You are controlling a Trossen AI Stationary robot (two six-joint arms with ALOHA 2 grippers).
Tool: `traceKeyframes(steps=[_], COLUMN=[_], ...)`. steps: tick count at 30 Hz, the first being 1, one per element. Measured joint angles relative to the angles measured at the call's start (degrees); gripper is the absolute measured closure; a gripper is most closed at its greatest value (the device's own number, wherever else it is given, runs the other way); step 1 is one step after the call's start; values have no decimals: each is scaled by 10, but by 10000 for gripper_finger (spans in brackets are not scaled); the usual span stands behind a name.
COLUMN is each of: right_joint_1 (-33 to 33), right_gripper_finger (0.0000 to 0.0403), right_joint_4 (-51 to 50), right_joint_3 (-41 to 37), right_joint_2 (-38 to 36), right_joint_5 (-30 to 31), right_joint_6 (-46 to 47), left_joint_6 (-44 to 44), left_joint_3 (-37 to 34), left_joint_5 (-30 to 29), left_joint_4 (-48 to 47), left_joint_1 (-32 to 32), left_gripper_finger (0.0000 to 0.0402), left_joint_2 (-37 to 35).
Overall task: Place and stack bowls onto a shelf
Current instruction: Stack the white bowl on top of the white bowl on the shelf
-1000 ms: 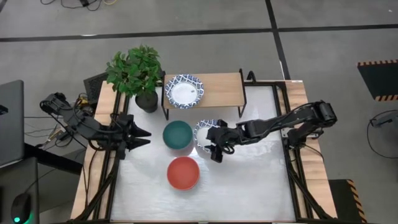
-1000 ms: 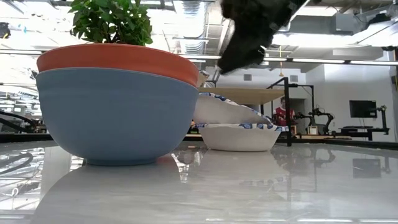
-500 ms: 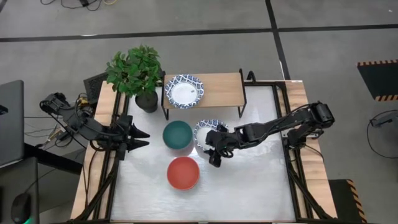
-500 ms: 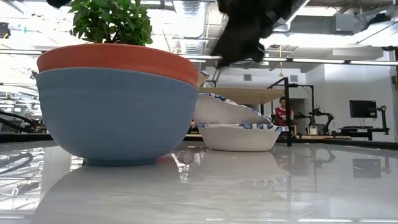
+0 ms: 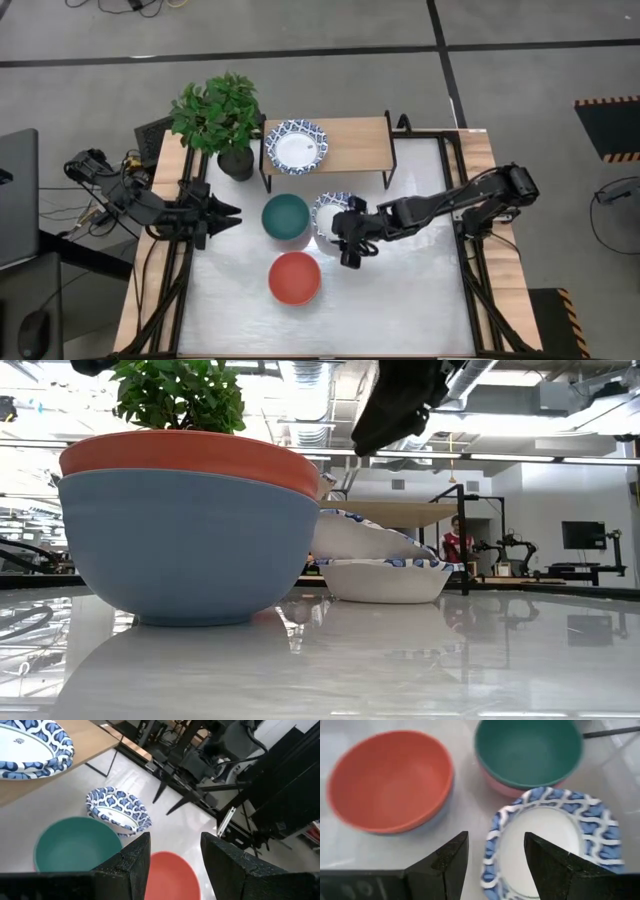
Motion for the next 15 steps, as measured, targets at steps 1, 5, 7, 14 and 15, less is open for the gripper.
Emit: traceKeyframes(steps=[1, 5, 7, 14, 15], right_joint_1=[3, 14, 16, 25, 27], right_gripper_finger=[186, 186, 186, 186, 186], right_joint_4=[3, 5, 4, 3, 5], right_joint_3=[0, 0, 0, 0, 0], right_joint_2=[2, 3, 3, 3, 9], right_joint_5=[19, 68, 68, 75, 80], right_joint_6=[1, -3, -6, 5, 5], left_joint_6=[-2, -5, -5, 28, 28], left_joint_3=[0, 0, 0, 0, 0], left_joint_5=[0, 0, 0, 0, 0], left_joint_4=[0, 0, 0, 0, 0], left_joint_1=[0, 0, 0, 0, 0], left_gripper_finger=[243, 243, 243, 243, 243], left_joint_2=[0, 0, 0, 0, 0])
